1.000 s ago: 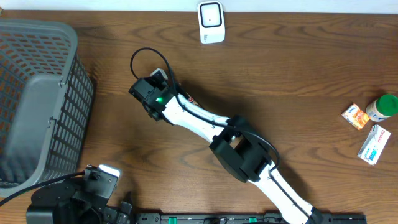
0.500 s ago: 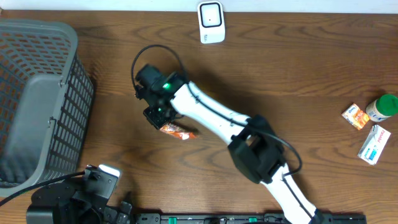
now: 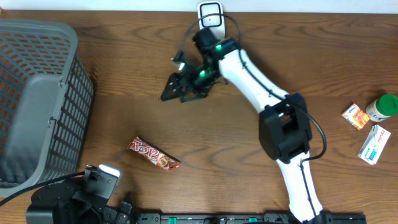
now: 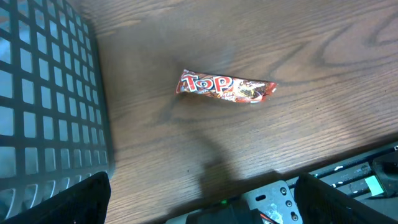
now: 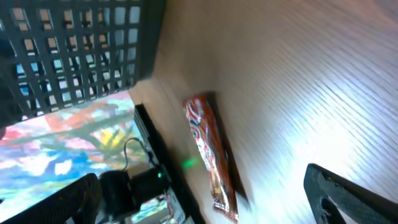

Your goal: Scan the item barcode

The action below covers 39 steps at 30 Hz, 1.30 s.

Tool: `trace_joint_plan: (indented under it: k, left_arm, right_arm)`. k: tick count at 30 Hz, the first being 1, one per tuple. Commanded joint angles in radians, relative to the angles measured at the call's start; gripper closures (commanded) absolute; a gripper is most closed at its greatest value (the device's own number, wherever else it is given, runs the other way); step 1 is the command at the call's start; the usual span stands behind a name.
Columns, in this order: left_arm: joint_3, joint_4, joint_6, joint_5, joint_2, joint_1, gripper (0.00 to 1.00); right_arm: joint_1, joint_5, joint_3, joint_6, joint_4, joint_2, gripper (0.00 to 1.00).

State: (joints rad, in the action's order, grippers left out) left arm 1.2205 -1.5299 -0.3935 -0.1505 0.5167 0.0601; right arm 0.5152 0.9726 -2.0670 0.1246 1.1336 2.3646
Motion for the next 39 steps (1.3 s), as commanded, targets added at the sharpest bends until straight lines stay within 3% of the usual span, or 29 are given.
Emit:
trace_joint_plan:
  k: [1,3,7,16,20,22,25,27,30,36,39]
  left_arm:
    - [0.006,-0.003,-0.006,0.003,-0.003,0.003,0.05]
    - [0.006,-0.003,-0.006,0.003,-0.003,0.003,0.05]
    - [0.006,-0.003,-0.006,0.003,-0.003,0.003,0.05]
    - [0.006,-0.003,-0.006,0.003,-0.003,0.003,0.05]
    - [0.006,-0.003,-0.006,0.003,-0.003,0.003,0.05]
    - [0.006,-0.003,-0.006,0.003,-0.003,0.003,0.05]
    - [0.006,-0.003,-0.006,0.003,-0.003,0.003,0.05]
    - [0.006,-0.003,-0.006,0.003,-0.003,0.003,0.05]
    - [0.006,-0.003,-0.006,0.003,-0.003,0.003,0.05]
    - [0.006,-0.003,-0.006,0.003,-0.003,0.003,0.05]
    - [0.006,-0.003,-0.006,0.003,-0.003,0.003,0.05]
  right_arm:
    - [0.022,0.015,0.000,-0.080,0.057,0.000,0.03]
    - [0.045,-0.055,0.000,-0.108,0.113,0.000,0.05]
    - [0.114,-0.253,0.001,-0.137,0.228,0.000,0.01]
    - [0.251,-0.159,0.001,-0.235,0.455,0.000,0.01]
    - [0.289,-0.209,0.008,-0.232,0.455,0.000,0.01]
    - [0.311,-0.324,0.018,-0.185,0.420,0.000,0.01]
    - [0.369,-0.712,0.062,0.083,0.394,0.000,0.01]
    - [0.407,-0.821,0.078,0.123,0.386,0.000,0.01]
    - [0.468,-0.887,0.083,0.130,0.347,0.000,0.02]
    - [0.547,-0.951,0.084,0.193,0.312,0.000,0.20]
    - [0.573,-0.980,0.084,0.208,0.307,0.000,0.23]
